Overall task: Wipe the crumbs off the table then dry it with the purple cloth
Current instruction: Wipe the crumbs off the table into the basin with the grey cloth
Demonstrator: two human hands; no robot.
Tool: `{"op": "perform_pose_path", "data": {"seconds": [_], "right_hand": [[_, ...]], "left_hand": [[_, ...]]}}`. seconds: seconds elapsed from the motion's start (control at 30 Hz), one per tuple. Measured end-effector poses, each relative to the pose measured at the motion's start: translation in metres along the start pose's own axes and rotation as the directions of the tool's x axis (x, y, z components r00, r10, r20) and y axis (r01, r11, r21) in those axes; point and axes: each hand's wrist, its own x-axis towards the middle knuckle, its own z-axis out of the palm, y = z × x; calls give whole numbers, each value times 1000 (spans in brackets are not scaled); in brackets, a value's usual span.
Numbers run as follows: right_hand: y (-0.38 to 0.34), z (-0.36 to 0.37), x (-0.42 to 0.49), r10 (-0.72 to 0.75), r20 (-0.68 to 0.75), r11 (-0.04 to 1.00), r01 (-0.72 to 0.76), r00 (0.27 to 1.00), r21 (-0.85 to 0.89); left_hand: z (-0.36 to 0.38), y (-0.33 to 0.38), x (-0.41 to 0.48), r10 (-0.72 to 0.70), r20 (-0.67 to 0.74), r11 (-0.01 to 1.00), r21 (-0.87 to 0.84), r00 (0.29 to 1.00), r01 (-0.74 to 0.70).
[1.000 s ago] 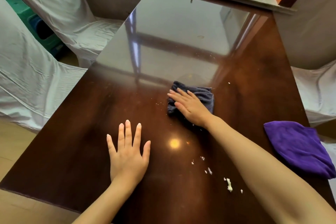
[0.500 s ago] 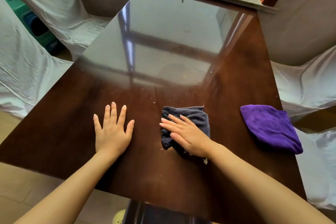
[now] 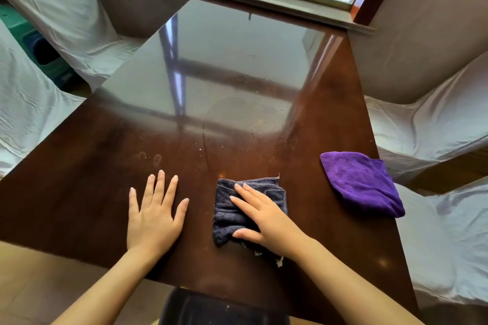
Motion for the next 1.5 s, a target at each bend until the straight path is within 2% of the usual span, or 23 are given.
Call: {"op": "perform_pose_path", "data": {"seconds": [0.1, 0.23, 0.33, 0.43, 0.5, 0.6, 0.67, 0.8, 0.93, 1.1, 1.23, 1.37, 1.5], "right_hand": [[4, 3, -2, -49, 44, 997, 51, 998, -61], [9, 2, 3, -77, -82, 997, 78, 994, 4], [13, -4, 10, -51, -161, 989, 73, 986, 131], [20, -19, 17, 88, -238, 933, 3, 967, 360], [24, -32, 22, 232, -279, 833, -43, 932, 551], [37, -57, 29, 411, -351, 664, -12, 841, 748], [52, -80, 35, 510, -406, 620, 3, 758, 785], [93, -129, 56, 565, -527, 712, -53, 635, 700], [137, -152, 86, 556, -594, 811, -223, 582, 541], [176, -131, 132, 605, -505, 791, -394, 616, 467], [185, -103, 170, 551, -422, 833, -439, 720, 338], [172, -93, 203, 426, -403, 904, -369, 810, 215], [140, -78, 236, 283, -341, 958, -252, 896, 133]], "left_hand": [[1, 0, 1, 1, 9, 1000, 16, 1000, -1], [0, 1, 0, 3, 18, 1000, 28, 1000, -3], [-2, 1, 1, 1, 25, 1000, 9, 1000, -1], [-2, 2, 0, 12, 30, 1000, 23, 999, -12], [-2, 1, 0, 19, 28, 1000, 17, 999, -20], [-5, 2, 0, 23, 48, 1000, 4, 999, -23], [-8, 3, 1, 23, 73, 1000, -7, 997, -23], [-9, 3, 1, 21, 93, 1000, -23, 995, -19], [-8, 2, 1, 26, 101, 998, -64, 995, -20], [-3, 0, 6, 31, 36, 988, -154, 999, -25], [4, -1, 10, 63, -33, 981, -184, 997, -68], [9, -3, 12, 76, -59, 986, -147, 995, -84], [8, -3, 10, 46, -10, 993, -104, 999, -47]]}}
